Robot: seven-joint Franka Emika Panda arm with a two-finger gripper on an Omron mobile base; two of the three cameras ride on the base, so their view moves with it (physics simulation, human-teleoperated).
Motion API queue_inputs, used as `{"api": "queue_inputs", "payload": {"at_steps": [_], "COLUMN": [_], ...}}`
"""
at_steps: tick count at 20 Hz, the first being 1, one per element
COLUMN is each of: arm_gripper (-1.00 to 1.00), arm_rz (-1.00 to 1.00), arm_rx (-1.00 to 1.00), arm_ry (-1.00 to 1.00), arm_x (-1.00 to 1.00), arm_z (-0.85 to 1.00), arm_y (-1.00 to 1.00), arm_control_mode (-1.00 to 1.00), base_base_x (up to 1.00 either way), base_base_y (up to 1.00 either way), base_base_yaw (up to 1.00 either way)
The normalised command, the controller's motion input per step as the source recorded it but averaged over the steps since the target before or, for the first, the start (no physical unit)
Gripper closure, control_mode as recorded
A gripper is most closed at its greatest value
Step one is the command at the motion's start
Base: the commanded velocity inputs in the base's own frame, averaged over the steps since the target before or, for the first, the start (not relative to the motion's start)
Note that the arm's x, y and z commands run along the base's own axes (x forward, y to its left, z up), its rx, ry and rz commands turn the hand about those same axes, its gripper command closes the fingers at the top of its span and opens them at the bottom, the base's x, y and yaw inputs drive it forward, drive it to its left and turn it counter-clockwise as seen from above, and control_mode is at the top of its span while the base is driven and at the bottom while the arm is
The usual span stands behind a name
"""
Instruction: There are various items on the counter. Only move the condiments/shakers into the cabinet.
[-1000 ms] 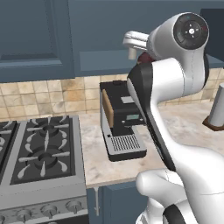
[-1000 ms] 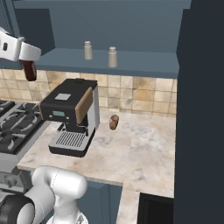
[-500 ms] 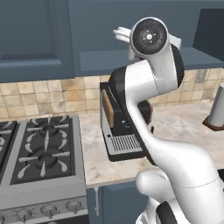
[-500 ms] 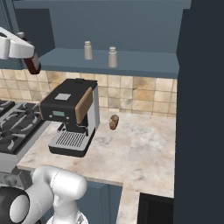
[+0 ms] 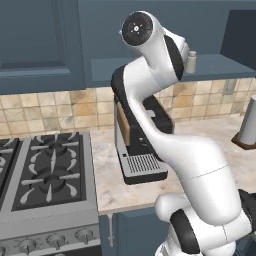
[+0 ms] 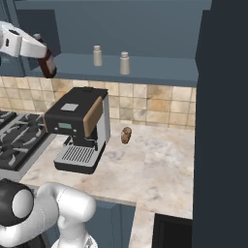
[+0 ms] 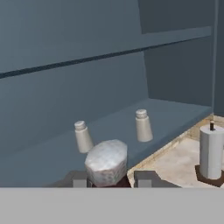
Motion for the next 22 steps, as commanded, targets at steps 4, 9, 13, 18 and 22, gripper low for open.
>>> {"api": "queue_inputs", "payload": {"at_steps": [4, 9, 13, 18, 22], "arm_gripper": [1.00, 1.00, 1.00, 1.00, 1.00], "arm_rz": [-0.10, -0.08, -0.07, -0.05, -0.03], "arm_rx": [0.00, 0.00, 0.00, 0.00, 0.00], "arm_ry": [0.11, 0.08, 0.04, 0.05, 0.13], "arm_x": [0.75, 0.67, 0.66, 0.64, 0.64], "arm_z": [0.00, 0.00, 0.00, 0.00, -0.03], "arm_y": [0.00, 0.04, 0.09, 0.15, 0.08], "arm_control_mode": [-1.00, -1.00, -1.00, -1.00, -1.00], "base_base_x": [0.00, 0.00, 0.00, 0.00, 0.00], "base_base_y": [0.00, 0.00, 0.00, 0.00, 0.00], "base_base_yaw": [0.00, 0.00, 0.00, 0.00, 0.00]}}
